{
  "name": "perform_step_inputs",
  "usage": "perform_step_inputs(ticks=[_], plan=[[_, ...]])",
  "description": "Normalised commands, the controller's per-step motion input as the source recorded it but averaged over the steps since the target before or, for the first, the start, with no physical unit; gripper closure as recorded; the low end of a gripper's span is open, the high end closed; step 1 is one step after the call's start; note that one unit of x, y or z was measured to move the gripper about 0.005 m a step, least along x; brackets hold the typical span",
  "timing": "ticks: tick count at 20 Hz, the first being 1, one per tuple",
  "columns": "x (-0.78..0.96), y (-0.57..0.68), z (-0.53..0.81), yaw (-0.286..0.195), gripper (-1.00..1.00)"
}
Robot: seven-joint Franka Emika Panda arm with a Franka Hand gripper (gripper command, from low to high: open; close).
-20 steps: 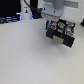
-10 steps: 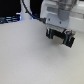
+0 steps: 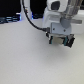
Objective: Open the kcup holder, insert the kcup into the holder, and close the kcup holder
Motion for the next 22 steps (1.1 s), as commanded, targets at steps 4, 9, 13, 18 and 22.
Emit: perform_step_inputs(ticks=[4, 9, 13, 18, 22], plan=[[-0.45, 0.42, 0.01, 0.122, -1.00], [-0.61, 0.45, 0.02, 0.105, -1.00], [-0.58, 0.46, 0.07, 0.107, -1.00], [-0.54, 0.55, 0.09, 0.092, -1.00], [-0.59, 0.53, 0.03, 0.089, -1.00]])
